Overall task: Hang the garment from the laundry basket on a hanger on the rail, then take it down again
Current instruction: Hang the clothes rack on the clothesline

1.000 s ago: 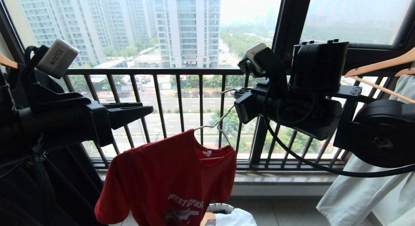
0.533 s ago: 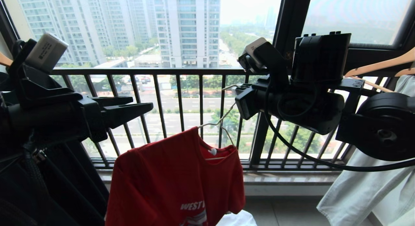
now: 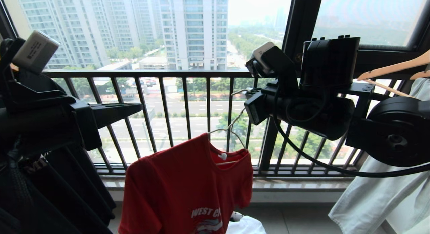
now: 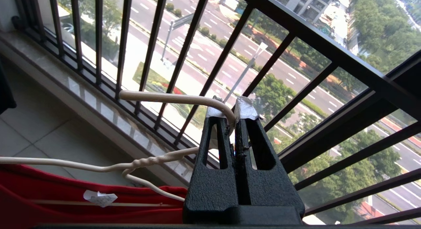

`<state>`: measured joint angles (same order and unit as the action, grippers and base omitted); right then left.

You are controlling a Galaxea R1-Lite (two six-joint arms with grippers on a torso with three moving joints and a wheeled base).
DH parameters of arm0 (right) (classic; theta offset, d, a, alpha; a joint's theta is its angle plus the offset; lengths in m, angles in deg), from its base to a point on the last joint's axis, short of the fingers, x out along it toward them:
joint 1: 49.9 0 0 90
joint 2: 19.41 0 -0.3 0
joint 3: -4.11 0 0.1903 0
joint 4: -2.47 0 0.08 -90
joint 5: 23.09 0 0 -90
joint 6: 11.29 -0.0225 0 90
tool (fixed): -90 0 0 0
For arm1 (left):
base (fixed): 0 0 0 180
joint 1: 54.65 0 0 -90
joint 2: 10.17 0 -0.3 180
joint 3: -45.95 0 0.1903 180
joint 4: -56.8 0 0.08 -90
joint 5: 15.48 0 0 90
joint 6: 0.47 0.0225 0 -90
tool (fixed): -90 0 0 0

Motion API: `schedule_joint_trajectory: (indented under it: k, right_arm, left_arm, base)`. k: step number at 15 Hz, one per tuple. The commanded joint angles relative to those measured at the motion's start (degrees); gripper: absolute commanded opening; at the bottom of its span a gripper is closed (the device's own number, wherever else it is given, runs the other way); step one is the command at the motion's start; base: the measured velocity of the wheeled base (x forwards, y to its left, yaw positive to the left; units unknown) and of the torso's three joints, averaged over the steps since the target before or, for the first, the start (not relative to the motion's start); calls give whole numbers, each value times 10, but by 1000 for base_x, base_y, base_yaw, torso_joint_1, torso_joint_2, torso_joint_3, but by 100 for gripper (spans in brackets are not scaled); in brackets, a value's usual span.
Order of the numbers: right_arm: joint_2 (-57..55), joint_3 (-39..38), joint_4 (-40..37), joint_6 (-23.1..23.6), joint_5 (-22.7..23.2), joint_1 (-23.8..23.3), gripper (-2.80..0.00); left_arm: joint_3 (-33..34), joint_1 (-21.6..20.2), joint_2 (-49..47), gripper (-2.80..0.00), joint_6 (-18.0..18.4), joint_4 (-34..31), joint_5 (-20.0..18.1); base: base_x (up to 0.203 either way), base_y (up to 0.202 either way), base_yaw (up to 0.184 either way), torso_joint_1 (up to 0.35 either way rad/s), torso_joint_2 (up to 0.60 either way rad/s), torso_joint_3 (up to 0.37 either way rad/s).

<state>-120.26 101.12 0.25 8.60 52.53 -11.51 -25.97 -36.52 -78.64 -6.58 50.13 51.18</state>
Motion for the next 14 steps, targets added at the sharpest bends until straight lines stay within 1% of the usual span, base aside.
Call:
schedule_joint_trajectory:
  k: [1,3,4,6,8,10,12,13,14]
  right_arm:
    - [-1,9,2,18,-10,0,-280]
    - [-1,13,2,43,-35,1,-280]
    - [0,13,1,50,-47,1,-280]
    - [9,9,2,62,-75,3,-280]
    - [17,8,1,67,-98,11,-280]
    - [24,3,0,89,-133,23,-280]
    - [32,2,0,107,-155,44,-280]
    - [40,0,0,124,-173,52,-280]
    - [47,-2,0,136,-174,52,-280]
  left_arm:
    - [-1,0,16,-280,0,-1,-1]
    - [-6,-1,14,-280,0,-8,0]
    - [-9,-1,15,-280,0,-25,1]
    - [-25,-1,14,-280,0,-59,2]
    - [-26,0,11,-280,0,-61,4]
    - [-24,1,7,-280,1,-68,4]
    - [-24,2,14,-280,1,-83,4]
    - [-29,3,23,-280,1,-103,4]
    - [-44,8,26,-280,2,-129,3]
  base:
    - [0,0,0,0,0,0]
    - [0,0,0,0,0,0]
    - [0,0,0,0,0,0]
    - [0,0,0,0,0,0]
    - [0,0,0,0,0,0]
    - [0,0,0,0,0,0]
    - [0,0,0,0,0,0]
    - [0,0,0,0,0,0]
    - [0,0,0,0,0,0]
